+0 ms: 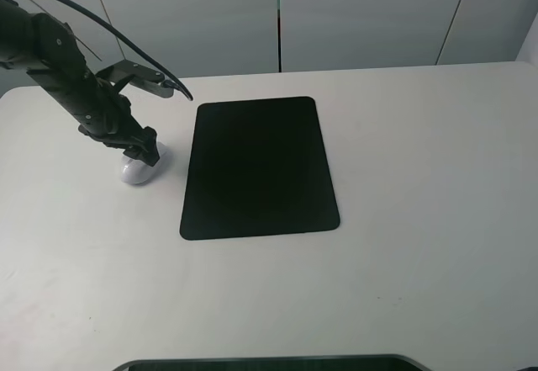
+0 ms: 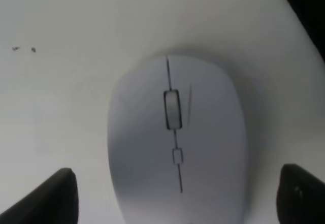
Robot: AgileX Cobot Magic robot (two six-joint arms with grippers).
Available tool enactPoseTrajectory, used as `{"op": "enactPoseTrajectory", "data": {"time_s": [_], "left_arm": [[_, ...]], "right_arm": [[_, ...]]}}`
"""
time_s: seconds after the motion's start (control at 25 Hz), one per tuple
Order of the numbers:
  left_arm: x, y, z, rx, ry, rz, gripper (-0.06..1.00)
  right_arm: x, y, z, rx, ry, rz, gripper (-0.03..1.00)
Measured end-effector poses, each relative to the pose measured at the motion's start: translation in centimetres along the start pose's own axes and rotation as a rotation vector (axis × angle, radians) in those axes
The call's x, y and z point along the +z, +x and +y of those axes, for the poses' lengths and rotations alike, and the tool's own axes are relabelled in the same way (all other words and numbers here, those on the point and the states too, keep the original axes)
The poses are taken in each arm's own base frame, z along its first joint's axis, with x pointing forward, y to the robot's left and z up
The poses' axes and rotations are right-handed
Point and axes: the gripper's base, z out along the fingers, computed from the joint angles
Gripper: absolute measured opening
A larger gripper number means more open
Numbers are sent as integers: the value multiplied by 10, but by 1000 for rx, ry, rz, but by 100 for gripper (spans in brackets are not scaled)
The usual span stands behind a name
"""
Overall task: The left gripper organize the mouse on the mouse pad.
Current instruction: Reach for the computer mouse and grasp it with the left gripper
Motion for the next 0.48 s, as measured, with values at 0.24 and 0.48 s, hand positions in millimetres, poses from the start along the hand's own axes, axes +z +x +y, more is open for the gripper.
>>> {"op": "enactPoseTrajectory", "data": {"time_s": [0.24, 0.48], "left_arm": [[10, 0, -2, -5, 6, 3, 75], [18, 1, -2, -12, 10, 9, 75]], "right_arm": [[0, 0, 0, 0, 0, 0, 70], [0, 0, 0, 0, 0, 0, 70]]}}
